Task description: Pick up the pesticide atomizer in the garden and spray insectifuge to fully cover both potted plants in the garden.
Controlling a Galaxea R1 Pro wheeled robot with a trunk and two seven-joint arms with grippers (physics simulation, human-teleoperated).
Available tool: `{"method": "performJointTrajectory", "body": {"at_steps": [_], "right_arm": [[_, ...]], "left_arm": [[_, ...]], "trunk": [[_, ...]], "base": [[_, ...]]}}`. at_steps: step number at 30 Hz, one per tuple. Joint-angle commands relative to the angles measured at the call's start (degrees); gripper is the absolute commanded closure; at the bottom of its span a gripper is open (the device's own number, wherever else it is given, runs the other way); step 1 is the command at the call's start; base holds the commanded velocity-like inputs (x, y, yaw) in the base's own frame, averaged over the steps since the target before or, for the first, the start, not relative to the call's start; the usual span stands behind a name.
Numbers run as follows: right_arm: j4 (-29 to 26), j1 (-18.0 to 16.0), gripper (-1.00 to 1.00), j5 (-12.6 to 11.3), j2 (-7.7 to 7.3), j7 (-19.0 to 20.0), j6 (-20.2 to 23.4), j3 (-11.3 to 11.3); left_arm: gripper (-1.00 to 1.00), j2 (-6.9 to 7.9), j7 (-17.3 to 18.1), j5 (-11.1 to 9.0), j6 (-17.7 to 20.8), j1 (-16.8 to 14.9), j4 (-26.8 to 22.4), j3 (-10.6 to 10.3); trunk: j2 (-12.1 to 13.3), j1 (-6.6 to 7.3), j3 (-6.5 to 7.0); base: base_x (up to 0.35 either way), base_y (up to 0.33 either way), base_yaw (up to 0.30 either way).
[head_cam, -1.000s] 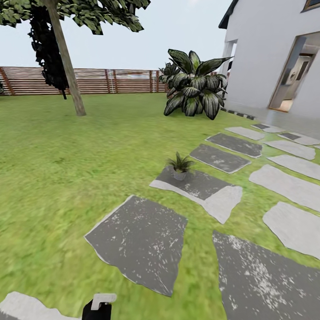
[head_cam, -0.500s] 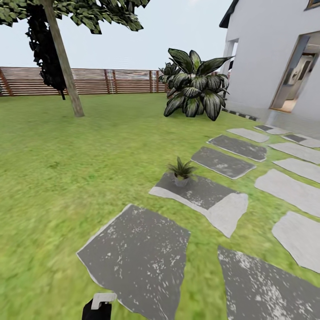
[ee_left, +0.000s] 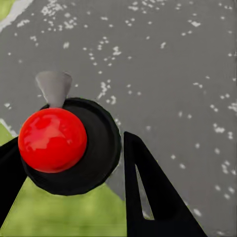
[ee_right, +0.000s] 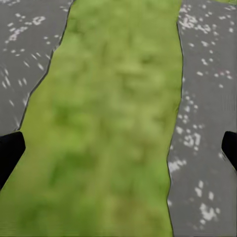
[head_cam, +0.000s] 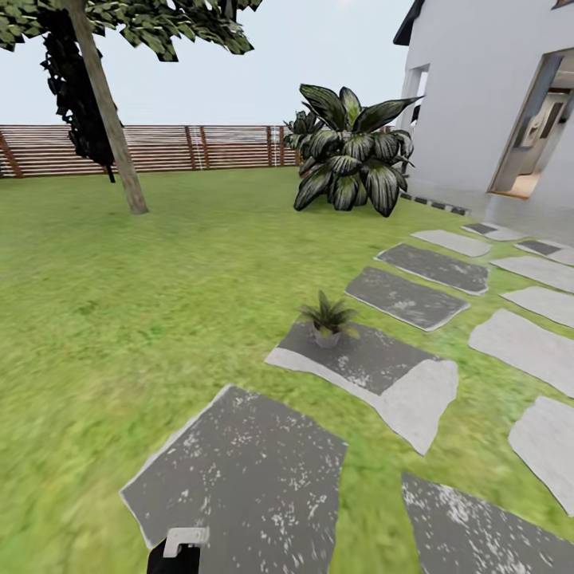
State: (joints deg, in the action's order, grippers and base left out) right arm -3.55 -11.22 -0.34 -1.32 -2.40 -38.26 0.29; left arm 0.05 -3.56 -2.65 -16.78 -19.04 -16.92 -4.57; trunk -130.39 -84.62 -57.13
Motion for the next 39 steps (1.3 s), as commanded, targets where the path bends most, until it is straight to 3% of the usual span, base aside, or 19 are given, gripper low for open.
{"method": "performJointTrajectory", "body": {"at_steps": [1, 24, 27, 29, 31, 39], "right_arm": [[0.0, 0.0, -1.00, 0.0, 0.00, -0.2, -0.2, 0.1], [-0.3, 0.0, -1.00, -0.2, 0.06, -0.2, -0.2, 0.1], [-2.6, -0.1, -1.00, -0.3, -0.06, -0.3, -0.2, -0.1], [-8.7, -0.1, -1.00, -0.2, -0.54, -0.4, -0.2, -0.2], [-10.8, -0.1, -1.00, -0.3, -1.08, -0.4, -0.2, -0.3], [-10.1, -0.1, -1.00, 0.1, -1.74, 0.1, -0.2, 0.3]], "left_arm": [[1.00, 0.03, -0.4, -0.3, -0.2, 0.0, 0.0, -0.5], [1.00, -0.05, -0.4, -0.3, -0.2, 0.0, 0.1, -0.5], [1.00, -0.05, -0.4, -0.3, -0.2, 0.0, 0.1, -0.5], [1.00, -0.05, -0.4, -0.3, -0.2, 0.0, 0.1, -0.5], [1.00, -0.05, -0.4, -0.3, -0.2, 0.0, 0.2, -0.5], [1.00, -0.10, -0.5, -0.3, -0.2, 0.0, 0.3, -0.7]], "trunk": [[0.0, -0.02, -0.05], [0.0, -0.02, -0.05], [0.0, -0.02, -0.05], [0.0, -0.02, -0.05], [0.0, -0.02, -0.05], [0.0, -0.02, -0.05]], "base": [[0.338, 0.000, 0.000], [0.338, 0.000, 0.000], [0.338, 0.000, 0.000], [0.338, 0.000, 0.000], [0.338, 0.000, 0.000], [0.338, 0.000, 0.000]]}}
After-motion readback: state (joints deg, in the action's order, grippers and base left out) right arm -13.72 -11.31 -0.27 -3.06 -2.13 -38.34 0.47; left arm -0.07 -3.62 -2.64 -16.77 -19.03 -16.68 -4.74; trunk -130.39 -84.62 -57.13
